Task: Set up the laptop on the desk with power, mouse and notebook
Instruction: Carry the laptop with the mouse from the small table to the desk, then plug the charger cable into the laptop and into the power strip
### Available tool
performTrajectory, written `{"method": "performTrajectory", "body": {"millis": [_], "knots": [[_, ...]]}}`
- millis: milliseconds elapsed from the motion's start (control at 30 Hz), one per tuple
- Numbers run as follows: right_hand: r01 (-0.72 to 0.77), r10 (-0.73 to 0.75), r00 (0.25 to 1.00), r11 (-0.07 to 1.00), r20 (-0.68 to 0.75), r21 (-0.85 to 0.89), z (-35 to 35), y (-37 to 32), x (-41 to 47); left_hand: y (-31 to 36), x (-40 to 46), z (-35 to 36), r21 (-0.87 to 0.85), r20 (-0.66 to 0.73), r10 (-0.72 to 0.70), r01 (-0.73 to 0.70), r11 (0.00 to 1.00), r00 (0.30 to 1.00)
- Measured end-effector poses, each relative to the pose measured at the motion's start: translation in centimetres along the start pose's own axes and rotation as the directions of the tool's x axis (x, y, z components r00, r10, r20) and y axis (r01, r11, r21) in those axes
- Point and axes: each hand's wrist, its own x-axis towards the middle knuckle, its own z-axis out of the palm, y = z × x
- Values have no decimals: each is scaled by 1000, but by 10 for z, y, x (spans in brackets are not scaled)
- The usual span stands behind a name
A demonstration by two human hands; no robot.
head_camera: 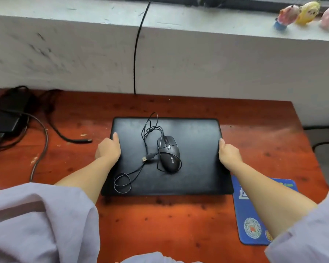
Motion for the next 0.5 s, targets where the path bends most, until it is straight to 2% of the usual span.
{"method": "performTrajectory", "body": {"millis": [233,333,400,500], "knots": [[127,-128,992,981,7,-146,-2,-1,2,4,-6,0,26,-72,-18,20,999,997],[137,-135,991,965,25,-224,-4,-3,1,2,-6,-6,137,-92,36,-24,990,995],[148,-143,989,949,40,-277,-7,-6,-1,2,-3,-12,216,-72,77,-59,975,994],[147,-132,989,914,67,-379,-15,-13,-5,0,4,-20,197,14,85,-86,977,996]]}}
